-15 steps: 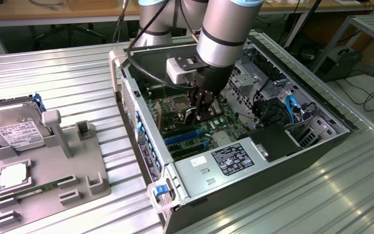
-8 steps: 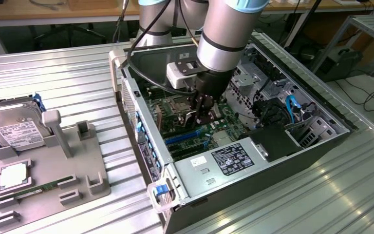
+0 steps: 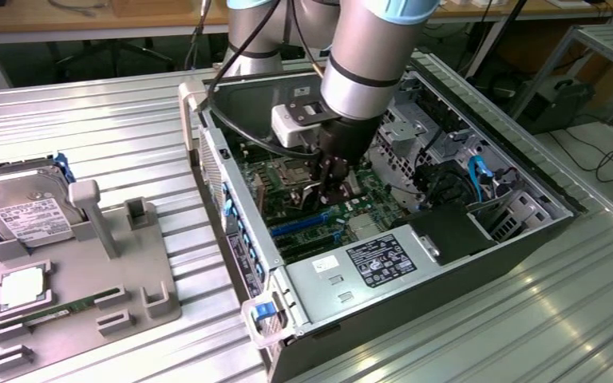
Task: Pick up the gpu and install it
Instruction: 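Insert the gpu into the slot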
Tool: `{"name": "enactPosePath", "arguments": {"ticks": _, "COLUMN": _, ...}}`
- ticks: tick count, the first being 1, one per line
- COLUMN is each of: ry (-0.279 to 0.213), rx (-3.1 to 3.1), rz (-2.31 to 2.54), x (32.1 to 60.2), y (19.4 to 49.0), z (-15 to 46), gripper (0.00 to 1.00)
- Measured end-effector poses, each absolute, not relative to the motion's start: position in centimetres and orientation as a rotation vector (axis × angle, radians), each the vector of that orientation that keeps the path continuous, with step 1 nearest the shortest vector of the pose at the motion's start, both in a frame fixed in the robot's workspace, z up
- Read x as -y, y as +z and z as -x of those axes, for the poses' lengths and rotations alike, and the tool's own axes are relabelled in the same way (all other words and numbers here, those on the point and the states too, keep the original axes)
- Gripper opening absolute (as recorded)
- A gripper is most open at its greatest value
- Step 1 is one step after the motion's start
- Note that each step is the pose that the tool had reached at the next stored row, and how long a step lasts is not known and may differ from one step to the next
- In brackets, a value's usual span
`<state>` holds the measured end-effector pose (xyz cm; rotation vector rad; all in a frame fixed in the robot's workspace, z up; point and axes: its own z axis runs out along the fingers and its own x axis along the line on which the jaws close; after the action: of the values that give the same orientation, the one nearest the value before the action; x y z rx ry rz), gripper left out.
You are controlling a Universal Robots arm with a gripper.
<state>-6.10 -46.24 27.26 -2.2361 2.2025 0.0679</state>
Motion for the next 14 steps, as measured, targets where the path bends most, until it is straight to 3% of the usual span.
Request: {"name": "enactPosePath", "arguments": {"ticks": 14, "ry": 0.069, "rx": -2.202, "rz": 2.236, "x": 46.2, "y": 25.8, "z": 6.8, "gripper": 0.27}}
